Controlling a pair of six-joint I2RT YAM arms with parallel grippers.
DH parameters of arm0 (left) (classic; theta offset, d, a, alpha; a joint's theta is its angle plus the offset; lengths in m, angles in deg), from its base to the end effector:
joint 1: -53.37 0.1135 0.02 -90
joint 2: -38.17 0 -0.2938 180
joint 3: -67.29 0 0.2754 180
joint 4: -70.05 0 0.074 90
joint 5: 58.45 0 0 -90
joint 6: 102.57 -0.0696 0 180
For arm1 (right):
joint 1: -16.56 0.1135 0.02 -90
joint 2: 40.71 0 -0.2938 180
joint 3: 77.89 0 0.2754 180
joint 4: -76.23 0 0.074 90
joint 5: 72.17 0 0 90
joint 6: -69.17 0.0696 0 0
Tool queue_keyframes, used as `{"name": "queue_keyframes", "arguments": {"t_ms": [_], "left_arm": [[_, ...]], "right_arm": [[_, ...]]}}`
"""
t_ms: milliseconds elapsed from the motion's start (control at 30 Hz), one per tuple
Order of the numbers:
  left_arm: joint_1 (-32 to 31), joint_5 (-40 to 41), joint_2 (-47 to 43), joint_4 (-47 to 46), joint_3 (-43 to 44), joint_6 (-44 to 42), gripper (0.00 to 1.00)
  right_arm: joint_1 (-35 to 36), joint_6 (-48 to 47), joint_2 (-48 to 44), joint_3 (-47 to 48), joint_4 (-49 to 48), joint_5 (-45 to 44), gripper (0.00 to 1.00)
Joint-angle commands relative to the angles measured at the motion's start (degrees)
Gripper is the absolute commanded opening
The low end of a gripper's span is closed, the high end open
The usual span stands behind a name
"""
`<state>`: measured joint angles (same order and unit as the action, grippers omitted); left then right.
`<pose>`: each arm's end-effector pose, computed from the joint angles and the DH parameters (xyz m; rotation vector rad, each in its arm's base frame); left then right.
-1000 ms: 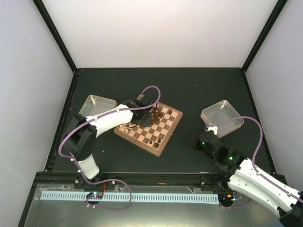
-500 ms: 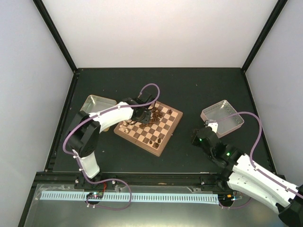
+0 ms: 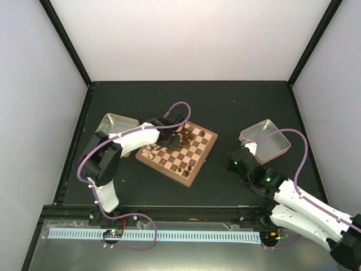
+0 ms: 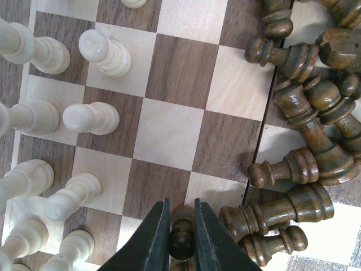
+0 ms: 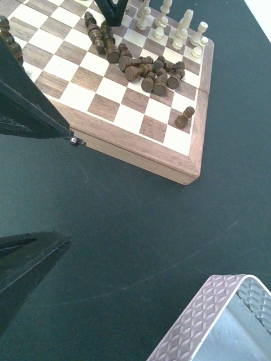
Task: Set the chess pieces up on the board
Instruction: Pick up the chess piece from the chessboard, then place the chess piece on the chessboard.
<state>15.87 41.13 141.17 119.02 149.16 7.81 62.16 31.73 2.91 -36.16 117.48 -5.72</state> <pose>0.3177 -0.2292 0.1664 0.3704 2.7331 -0.0319 0.1480 0.1114 0.2129 0.3434 2.2594 0.4345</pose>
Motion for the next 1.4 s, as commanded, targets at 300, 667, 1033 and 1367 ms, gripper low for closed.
{"name": "queue_keyframes", "arguments": {"t_ms": [300,667,1033,1367], "left_arm": [[0.33,-1.53,-8.02,0.17,-3.04,-1.16,0.09],[-6.43,-11.65,-12.66,-0.78,-6.64,-1.42,0.11],[-10.13,-14.19,-7.76,-1.98,-7.38,-2.34,0.12],[-10.23,-16.05,-5.14,-2.90,-7.22,-2.68,0.14]], "right_arm": [[-0.20,0.23,-1.19,1.45,-0.76,-1.00,0.46],[-0.18,4.67,0.08,1.35,1.33,1.63,0.46],[-0.16,5.28,1.04,1.68,1.57,2.62,0.46],[-0.21,5.18,3.13,2.23,0.95,4.09,0.46]]}}
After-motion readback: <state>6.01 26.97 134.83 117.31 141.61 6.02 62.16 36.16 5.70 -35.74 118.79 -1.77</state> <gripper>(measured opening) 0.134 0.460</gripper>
